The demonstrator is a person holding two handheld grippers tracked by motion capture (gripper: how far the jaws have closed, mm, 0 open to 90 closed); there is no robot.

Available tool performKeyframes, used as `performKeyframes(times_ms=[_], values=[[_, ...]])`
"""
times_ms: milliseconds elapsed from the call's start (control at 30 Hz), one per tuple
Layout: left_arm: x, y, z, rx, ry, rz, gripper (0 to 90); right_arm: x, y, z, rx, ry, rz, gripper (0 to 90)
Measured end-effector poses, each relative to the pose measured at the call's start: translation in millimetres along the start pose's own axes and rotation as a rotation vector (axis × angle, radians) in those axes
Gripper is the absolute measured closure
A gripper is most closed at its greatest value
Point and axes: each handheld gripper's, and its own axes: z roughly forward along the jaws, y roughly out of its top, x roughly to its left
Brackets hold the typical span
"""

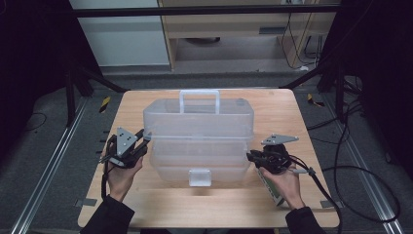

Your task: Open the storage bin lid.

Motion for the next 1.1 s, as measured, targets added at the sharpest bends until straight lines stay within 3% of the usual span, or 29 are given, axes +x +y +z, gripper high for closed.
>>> performKeyframes(times_ms=[1100], values=[[4.3,16.7,6.6,-0.011,0.03,-0.008,73.1,-0.8,0.5,0.4,0.002,-0.01,0.003,76.1]])
